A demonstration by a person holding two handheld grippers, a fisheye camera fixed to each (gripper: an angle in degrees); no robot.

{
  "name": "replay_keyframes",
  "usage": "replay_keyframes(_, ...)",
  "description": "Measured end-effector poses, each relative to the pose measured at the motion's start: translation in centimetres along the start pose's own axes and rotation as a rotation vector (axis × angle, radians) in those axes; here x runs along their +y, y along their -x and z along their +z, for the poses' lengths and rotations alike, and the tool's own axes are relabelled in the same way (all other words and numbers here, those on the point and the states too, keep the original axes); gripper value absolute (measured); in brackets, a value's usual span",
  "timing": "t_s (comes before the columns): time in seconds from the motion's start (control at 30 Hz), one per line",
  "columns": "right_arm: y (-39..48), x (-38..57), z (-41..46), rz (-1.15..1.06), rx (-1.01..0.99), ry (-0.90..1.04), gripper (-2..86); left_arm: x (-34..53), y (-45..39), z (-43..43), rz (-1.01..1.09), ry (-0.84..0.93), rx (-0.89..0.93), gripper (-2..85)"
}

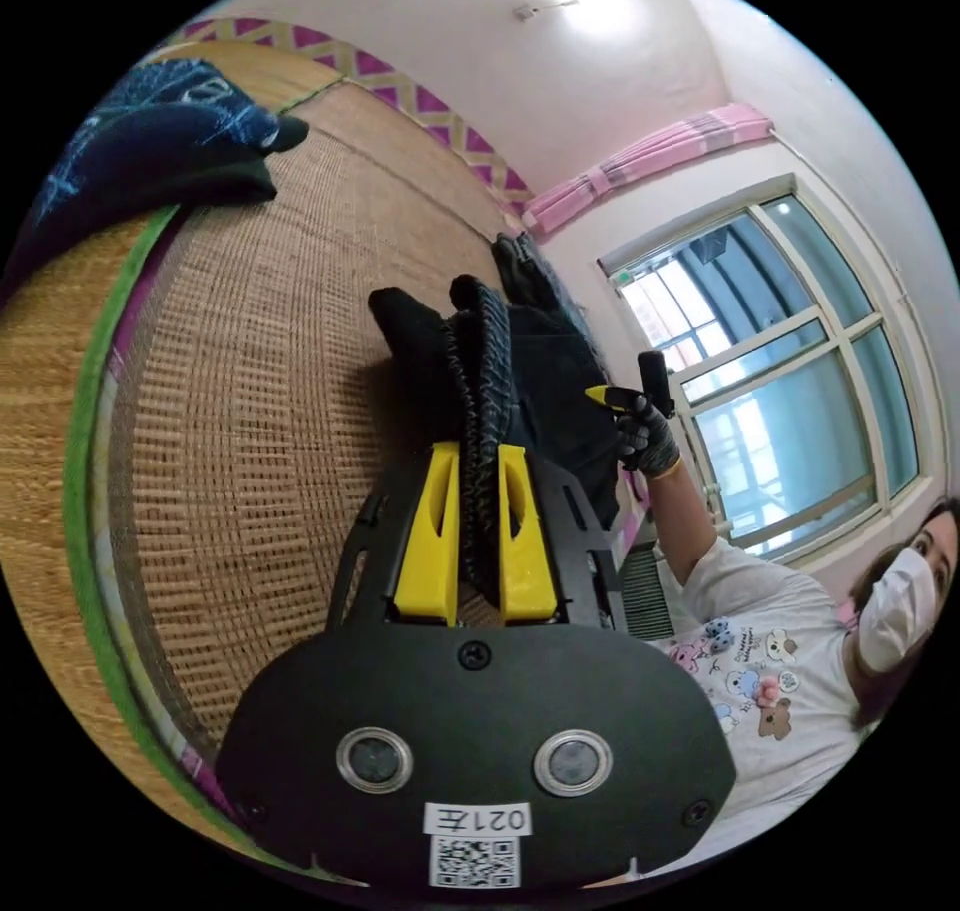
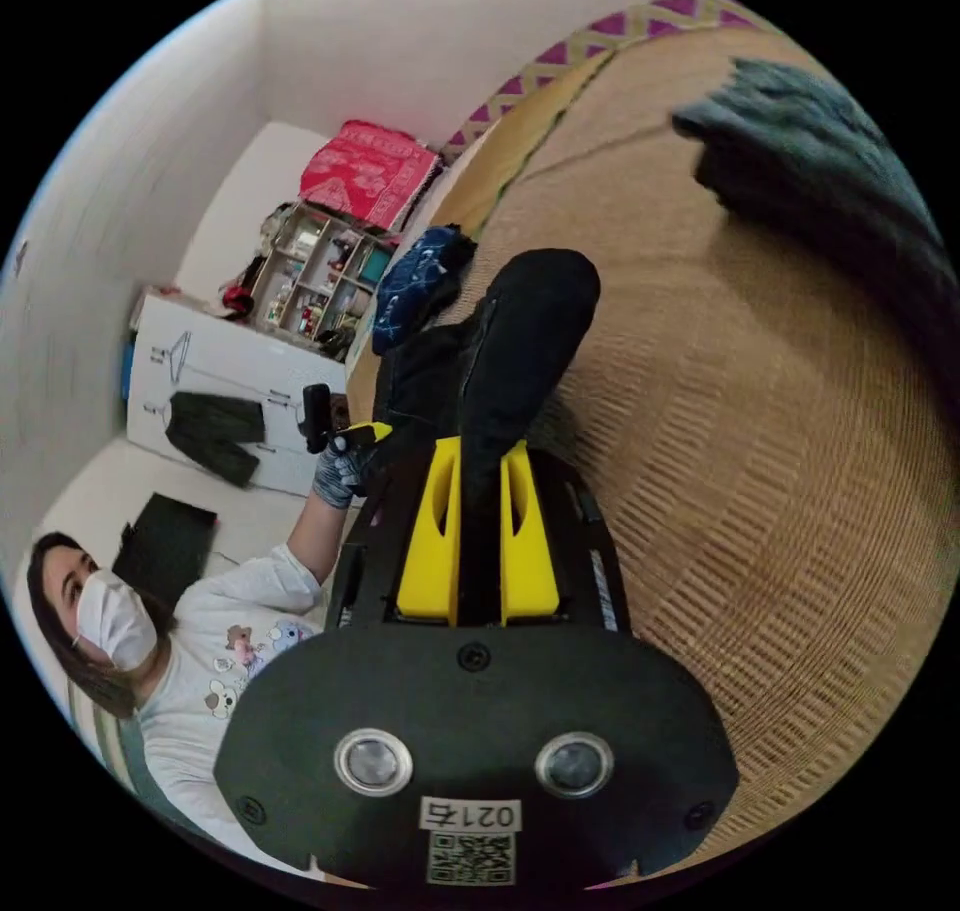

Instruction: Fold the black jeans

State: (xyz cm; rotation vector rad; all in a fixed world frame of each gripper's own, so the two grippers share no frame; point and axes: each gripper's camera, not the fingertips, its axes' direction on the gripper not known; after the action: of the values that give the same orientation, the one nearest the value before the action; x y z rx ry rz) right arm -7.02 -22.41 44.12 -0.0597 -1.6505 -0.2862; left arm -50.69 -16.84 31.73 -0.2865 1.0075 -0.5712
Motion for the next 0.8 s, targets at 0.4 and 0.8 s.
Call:
replay_keyframes(0.4, 19.8, -30.4, 21.5, -0.385, 0.217, 0.055, 6.9, -7.7, 4.0, -22.5, -0.056, -0.415, -0.309, 6.1)
replay_keyframes(0.8, 9.6, -18.5, 29.1, -0.407, 0.521, 0.032, 11.0, 0.6, 9.8, -20.0, -0.293, -0.632, -0.492, 3.4)
